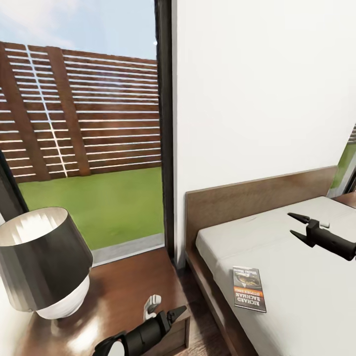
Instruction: In the bedroom, move the book from the bed onto either nightstand, and place the two sandals side by side next to the bed.
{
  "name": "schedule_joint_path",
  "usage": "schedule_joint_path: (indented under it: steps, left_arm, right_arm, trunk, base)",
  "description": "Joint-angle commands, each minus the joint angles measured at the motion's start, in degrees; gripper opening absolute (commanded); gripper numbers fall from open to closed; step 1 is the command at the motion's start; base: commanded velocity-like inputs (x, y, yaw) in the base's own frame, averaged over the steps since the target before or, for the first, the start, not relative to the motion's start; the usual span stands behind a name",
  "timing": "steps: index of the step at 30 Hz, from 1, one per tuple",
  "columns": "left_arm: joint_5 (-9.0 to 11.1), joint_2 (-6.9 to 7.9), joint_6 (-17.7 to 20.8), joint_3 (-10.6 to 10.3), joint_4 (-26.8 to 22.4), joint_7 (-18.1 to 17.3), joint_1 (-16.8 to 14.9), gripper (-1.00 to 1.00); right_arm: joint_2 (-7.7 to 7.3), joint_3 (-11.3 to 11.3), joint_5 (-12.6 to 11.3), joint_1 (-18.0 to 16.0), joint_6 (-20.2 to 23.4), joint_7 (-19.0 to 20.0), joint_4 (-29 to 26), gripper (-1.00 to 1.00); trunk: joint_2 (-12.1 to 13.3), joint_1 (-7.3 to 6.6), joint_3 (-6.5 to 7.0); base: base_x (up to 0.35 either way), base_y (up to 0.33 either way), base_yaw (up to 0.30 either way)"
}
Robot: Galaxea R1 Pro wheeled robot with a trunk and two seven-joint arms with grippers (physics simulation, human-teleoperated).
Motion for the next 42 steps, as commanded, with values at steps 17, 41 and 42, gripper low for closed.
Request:
schedule_joint_path:
  steps: [17, 41, 42]
  left_arm:
    - [1.8, -0.16, 0.4, 0.0, 1.0, 0.2, 0.0, 1.00]
    - [6.5, -0.44, 0.4, -0.3, 1.3, 0.1, 0.0, 1.00]
    - [6.6, -0.44, 0.4, -0.3, 1.3, 0.1, 0.0, 1.00]
  right_arm:
    - [-0.02, -0.2, 0.5, -0.1, 0.6, 0.1, 0.2, 1.00]
    - [-0.07, -0.2, 0.5, -0.1, 0.7, 0.1, 0.2, 1.00]
    - [-0.07, -0.2, 0.5, -0.1, 0.7, 0.1, 0.2, 1.00]
  trunk:
    - [0.0, -0.01, -0.06]
    - [0.0, -0.01, -0.06]
    - [0.0, -0.01, -0.06]
  base:
    - [0.000, 0.000, 0.000]
    - [0.000, 0.000, -0.008]
    - [0.000, 0.000, -0.074]
